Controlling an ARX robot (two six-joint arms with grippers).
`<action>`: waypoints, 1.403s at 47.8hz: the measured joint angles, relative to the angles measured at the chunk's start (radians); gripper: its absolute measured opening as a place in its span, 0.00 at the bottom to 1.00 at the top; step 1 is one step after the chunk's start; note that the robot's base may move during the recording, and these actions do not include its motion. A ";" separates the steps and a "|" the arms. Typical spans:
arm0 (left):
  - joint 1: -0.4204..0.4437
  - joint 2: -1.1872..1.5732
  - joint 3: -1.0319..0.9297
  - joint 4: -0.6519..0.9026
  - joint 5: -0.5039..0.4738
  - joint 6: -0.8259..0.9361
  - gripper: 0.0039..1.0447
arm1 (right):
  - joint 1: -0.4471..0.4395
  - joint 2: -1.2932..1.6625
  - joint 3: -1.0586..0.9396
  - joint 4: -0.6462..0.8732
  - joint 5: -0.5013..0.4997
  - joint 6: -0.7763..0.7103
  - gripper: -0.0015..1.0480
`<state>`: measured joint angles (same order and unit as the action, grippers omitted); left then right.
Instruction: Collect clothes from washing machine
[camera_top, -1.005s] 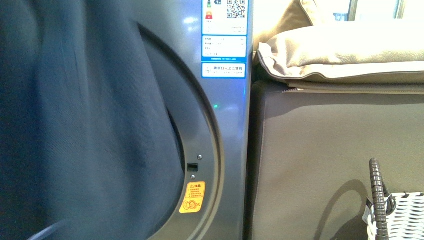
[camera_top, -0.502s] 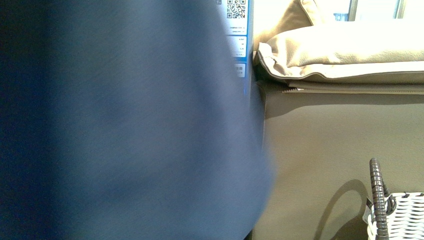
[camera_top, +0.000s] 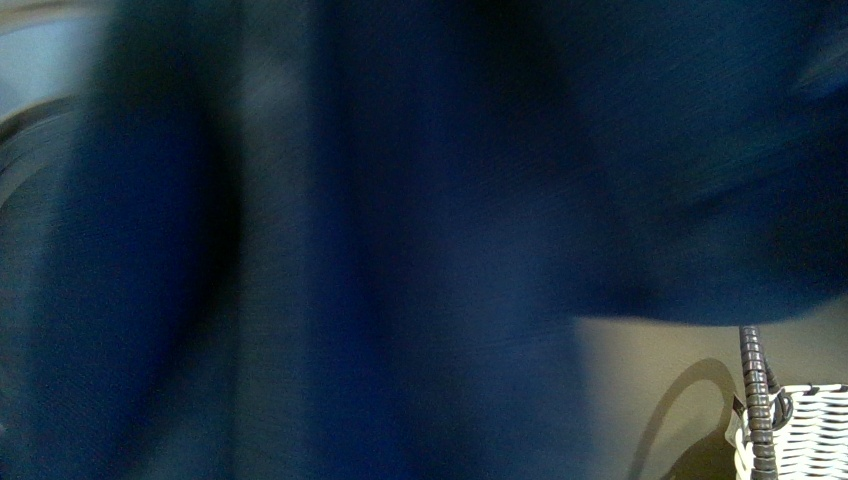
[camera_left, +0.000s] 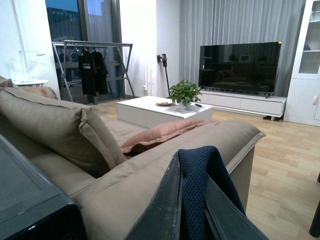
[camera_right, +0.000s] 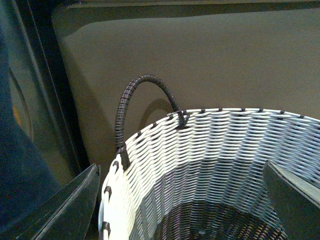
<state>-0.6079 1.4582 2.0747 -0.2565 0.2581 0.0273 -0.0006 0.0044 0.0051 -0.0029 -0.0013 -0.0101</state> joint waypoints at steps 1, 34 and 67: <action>-0.005 0.009 0.016 -0.004 -0.002 0.002 0.05 | 0.000 0.000 0.000 0.000 0.000 0.000 0.93; -0.011 0.018 0.041 -0.008 -0.008 0.007 0.05 | -0.196 0.140 0.089 0.190 -0.613 0.433 0.93; -0.011 0.018 0.041 -0.008 -0.005 0.007 0.05 | -0.093 0.697 0.440 0.589 -0.831 0.477 0.93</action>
<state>-0.6193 1.4757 2.1155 -0.2642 0.2531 0.0341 -0.0933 0.7013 0.4450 0.5858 -0.8322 0.4667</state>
